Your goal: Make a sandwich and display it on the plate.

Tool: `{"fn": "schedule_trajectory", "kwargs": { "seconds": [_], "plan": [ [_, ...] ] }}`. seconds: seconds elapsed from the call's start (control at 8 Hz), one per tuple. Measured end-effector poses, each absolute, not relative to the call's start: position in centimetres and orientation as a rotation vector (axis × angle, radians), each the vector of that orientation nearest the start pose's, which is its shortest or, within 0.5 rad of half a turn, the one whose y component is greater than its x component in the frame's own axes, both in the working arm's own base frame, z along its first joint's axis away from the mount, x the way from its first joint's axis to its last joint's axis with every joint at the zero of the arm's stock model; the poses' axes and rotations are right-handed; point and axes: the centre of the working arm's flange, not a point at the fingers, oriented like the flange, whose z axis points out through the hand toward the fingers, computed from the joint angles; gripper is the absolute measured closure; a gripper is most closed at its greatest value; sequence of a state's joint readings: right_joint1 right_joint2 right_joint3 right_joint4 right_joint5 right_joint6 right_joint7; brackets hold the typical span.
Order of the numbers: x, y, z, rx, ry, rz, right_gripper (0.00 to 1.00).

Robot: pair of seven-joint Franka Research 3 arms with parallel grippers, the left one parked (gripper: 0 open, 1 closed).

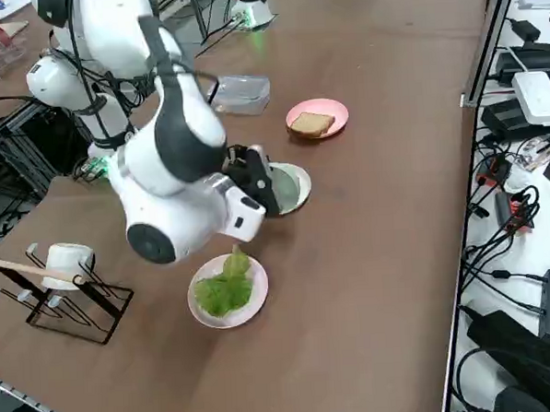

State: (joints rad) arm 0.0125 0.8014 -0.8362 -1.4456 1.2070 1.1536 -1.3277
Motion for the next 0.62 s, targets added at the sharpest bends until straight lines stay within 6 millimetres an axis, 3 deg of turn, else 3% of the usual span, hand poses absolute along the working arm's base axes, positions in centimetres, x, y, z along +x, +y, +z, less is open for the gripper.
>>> {"fn": "schedule_trajectory", "kwargs": {
  "seconds": [0.25,0.62],
  "plan": [
    [61.5,-28.7,32.3,-2.319,-0.501,-0.253,0.97],
    [64.4,-30.5,30.6,-2.588,-0.575,-0.261,0.97]
  ]
}}
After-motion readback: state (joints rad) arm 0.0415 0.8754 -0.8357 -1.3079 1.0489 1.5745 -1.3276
